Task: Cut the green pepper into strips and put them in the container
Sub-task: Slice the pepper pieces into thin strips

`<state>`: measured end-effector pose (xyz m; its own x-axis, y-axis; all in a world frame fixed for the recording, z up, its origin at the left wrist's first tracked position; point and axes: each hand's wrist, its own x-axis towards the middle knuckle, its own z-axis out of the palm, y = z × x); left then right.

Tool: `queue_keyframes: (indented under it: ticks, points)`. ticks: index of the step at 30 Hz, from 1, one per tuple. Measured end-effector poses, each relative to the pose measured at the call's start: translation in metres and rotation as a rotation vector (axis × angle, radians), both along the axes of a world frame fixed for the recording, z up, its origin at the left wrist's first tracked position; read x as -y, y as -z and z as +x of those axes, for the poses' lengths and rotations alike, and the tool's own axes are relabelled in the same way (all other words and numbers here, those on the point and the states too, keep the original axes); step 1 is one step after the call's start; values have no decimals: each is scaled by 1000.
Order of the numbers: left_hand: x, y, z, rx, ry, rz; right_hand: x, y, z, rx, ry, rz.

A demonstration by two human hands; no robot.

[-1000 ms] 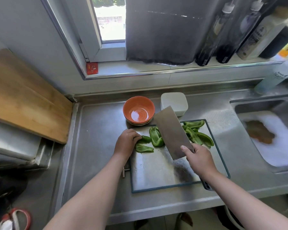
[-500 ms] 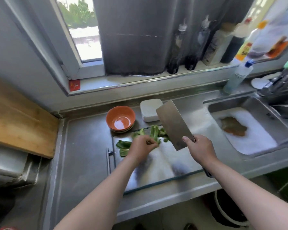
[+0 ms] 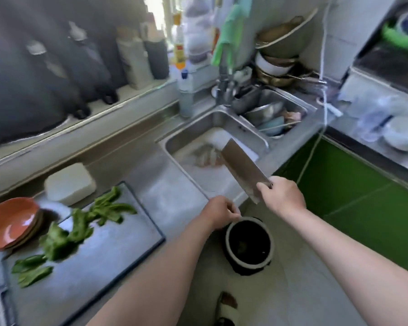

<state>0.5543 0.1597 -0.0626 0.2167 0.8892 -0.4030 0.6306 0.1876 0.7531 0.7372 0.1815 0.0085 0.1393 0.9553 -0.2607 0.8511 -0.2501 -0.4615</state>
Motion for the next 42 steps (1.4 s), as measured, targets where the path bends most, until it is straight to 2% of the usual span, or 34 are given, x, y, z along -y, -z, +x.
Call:
queue_keyframes:
  ticks: [4,9,16,21,26,34,38,42]
  points:
    - [-26,8,67,-71,89,-37,2,19,68,18,110,-29]
    - [-45,14,114,-213,268,-108,1,39,113,-12,171,-54]
    - [-55,15,116,-285,275,-136,-6,46,115,-45,186,-78]
    - [-55,7,75,-313,323,-178,-16,36,80,-107,102,-95]
    - [-33,-15,-21,-361,15,37,-27,20,-4,-213,-48,-84]
    - [52,-21,-220,-420,-444,113,2,18,-191,-352,-261,-119]
    - [97,-12,-299,-407,-734,236,27,29,-265,-399,-327,-174]
    - [137,6,-360,-519,-854,298,46,38,-314,-399,-360,-196]
